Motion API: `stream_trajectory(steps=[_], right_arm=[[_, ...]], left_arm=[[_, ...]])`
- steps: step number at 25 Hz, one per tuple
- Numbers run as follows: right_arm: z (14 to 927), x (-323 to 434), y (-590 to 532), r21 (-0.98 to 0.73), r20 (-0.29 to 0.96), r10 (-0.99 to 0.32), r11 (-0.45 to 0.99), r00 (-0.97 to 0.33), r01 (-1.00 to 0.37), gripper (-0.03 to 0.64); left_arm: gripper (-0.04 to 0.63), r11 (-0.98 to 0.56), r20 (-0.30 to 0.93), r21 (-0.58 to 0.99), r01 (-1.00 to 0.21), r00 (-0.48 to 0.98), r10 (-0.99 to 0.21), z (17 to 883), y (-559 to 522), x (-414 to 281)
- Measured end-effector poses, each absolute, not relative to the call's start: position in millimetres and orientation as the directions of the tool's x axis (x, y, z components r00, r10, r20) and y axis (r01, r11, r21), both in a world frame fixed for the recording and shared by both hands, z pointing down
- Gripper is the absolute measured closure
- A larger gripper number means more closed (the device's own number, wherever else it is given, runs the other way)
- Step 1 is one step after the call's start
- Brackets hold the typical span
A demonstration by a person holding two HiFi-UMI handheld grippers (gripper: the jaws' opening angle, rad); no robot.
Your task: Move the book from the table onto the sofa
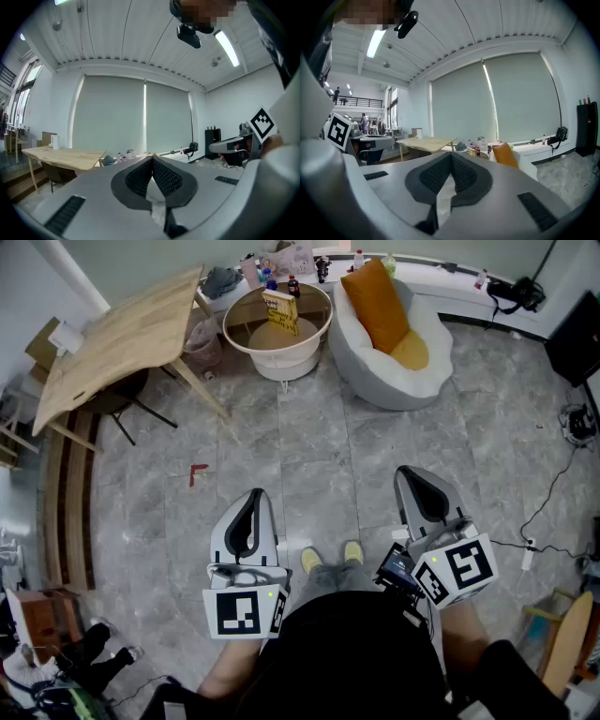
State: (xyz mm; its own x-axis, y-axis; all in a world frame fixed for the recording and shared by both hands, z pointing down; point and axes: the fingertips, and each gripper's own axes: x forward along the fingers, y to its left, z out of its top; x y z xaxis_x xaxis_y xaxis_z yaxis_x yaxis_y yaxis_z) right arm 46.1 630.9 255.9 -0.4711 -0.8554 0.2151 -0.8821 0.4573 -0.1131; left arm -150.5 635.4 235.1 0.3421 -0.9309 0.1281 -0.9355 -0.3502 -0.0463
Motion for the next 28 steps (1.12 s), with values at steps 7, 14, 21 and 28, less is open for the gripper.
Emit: stream_trajectory(steps=[7,14,21,28], right_arm=[[248.8,43.7,635.6,-0.106,0.206,-0.86,0.455,-0.468,-0.884,0.607],[243.9,19.6,639.1,-0.108,0.207,-0.849,0.474,-0.487,-0.874,0.607],[239.8,-8.3,645.8,-0.079,0.208,-0.845,0.487,-0.492,-0.87,0.607],[244.6,-30.8,640.4,-0.065,0.232,-0.837,0.495,-0.496,-0.866,0.607]], left_arm=[[0.584,-0.354,0.118,-0.048,-0.934,0.347,-0.93,225.1,637.9,-152.9],[0.584,-0.339,0.116,-0.027,-0.94,0.334,-0.935,219.6,642.2,-176.8],[0.584,-0.325,0.083,-0.011,-0.946,0.323,-0.943,214.0,647.7,-203.1],[0.584,-0.343,0.072,0.009,-0.939,0.343,-0.937,215.5,647.8,-224.8]])
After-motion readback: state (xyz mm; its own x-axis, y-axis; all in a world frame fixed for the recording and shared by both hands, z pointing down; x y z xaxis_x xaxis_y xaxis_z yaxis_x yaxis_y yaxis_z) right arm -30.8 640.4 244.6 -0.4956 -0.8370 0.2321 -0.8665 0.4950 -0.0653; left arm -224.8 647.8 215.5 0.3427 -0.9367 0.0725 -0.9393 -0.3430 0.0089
